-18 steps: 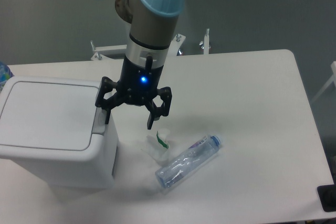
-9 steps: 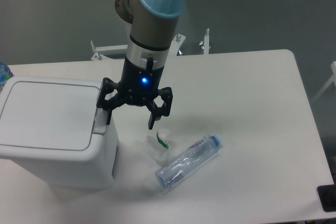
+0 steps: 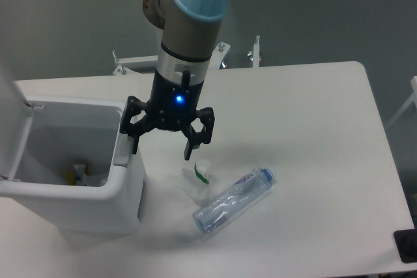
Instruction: Open the trash can
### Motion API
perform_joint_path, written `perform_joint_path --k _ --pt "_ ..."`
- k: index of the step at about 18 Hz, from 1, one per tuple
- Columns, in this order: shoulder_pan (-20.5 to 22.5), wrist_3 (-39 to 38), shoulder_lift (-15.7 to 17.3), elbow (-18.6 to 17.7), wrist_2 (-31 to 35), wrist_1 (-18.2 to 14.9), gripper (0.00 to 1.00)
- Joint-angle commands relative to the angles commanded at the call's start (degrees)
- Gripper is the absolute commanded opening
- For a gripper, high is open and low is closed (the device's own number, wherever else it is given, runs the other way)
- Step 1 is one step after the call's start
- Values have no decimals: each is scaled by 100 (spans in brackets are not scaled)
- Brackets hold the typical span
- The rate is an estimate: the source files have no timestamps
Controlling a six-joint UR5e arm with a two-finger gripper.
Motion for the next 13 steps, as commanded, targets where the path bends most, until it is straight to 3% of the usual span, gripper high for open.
perform_joint_path --k 6,9,13 --pt "562 254 -237 246 26 245 100" --pt "712 833 -596 430 122 474 100" --pt "852 1774 -1098 475 1088 746 100"
